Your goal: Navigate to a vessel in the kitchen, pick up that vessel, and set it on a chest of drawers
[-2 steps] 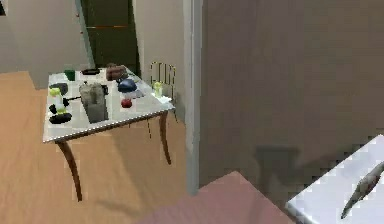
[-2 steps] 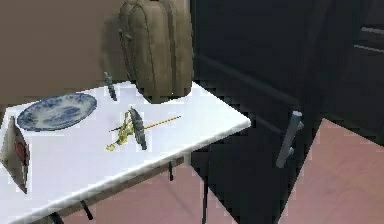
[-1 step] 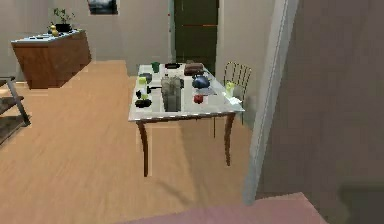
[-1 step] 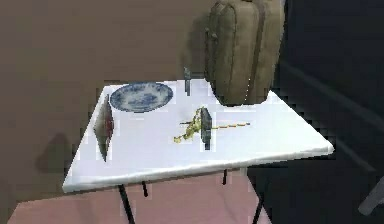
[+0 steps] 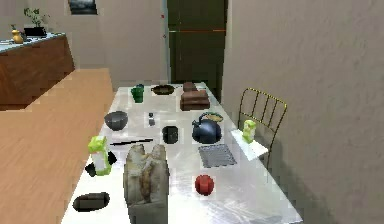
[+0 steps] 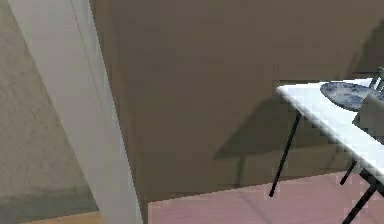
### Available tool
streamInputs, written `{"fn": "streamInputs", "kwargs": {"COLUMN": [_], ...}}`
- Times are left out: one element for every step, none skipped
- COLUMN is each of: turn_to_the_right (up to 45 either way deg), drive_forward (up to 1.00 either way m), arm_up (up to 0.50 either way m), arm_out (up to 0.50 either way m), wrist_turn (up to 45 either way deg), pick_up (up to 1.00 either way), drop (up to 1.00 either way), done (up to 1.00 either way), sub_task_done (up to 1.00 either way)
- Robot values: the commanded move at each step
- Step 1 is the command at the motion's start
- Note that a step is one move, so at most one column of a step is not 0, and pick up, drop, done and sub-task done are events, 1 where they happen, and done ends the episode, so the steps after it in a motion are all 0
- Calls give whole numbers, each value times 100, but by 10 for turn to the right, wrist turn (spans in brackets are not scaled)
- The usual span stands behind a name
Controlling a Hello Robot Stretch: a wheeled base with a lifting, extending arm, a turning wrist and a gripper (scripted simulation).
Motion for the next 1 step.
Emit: {"fn": "streamInputs", "kwargs": {"turn_to_the_right": [-150], "drive_forward": [0], "arm_up": [0], "arm_out": [0], "wrist_turn": [0], "pick_up": [0], "drop": [0], "done": [0], "sub_task_done": [0]}}
